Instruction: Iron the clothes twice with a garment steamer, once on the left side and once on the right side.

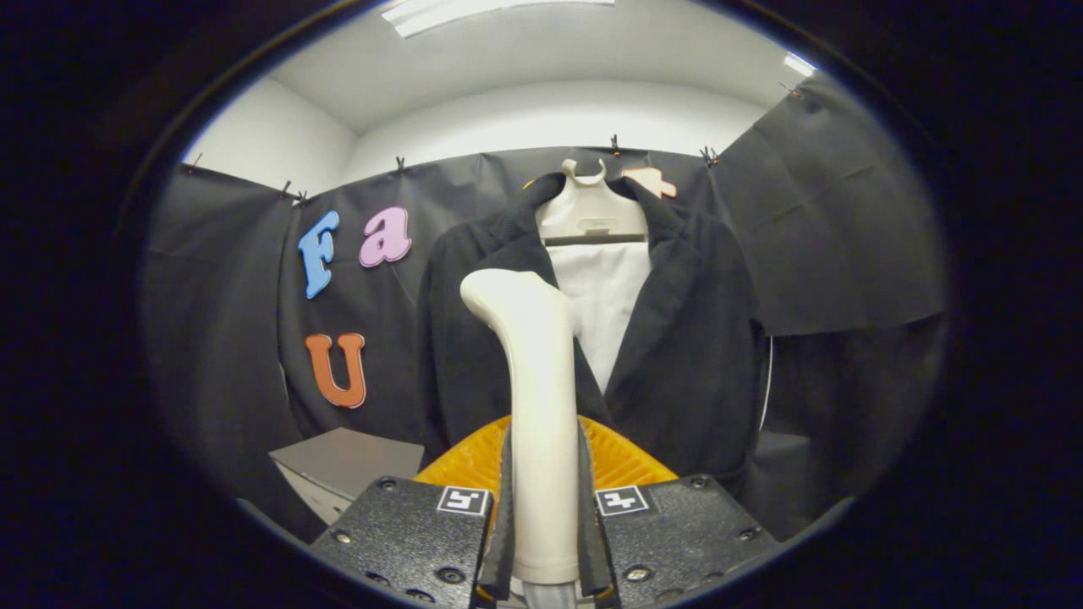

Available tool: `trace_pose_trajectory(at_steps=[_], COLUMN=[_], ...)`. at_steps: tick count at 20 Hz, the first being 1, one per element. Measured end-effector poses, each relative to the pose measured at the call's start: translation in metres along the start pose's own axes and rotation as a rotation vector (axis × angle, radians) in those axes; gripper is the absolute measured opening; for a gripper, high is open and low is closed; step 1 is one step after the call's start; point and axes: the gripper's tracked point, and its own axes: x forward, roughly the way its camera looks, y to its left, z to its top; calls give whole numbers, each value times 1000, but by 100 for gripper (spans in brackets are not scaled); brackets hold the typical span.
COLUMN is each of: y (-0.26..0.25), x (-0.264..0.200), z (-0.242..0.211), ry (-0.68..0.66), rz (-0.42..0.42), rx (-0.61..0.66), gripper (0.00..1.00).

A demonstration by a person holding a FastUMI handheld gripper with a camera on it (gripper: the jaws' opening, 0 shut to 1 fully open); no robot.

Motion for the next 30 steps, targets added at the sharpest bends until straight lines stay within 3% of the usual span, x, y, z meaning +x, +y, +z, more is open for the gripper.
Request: trace_pose_trajectory(at_steps=[15, 30], y=[-1, -21], x=[-33, -67], z=[-83, -222], ry=[85, 336], rz=[-87, -211], rx=[-64, -64], gripper=[33, 33])
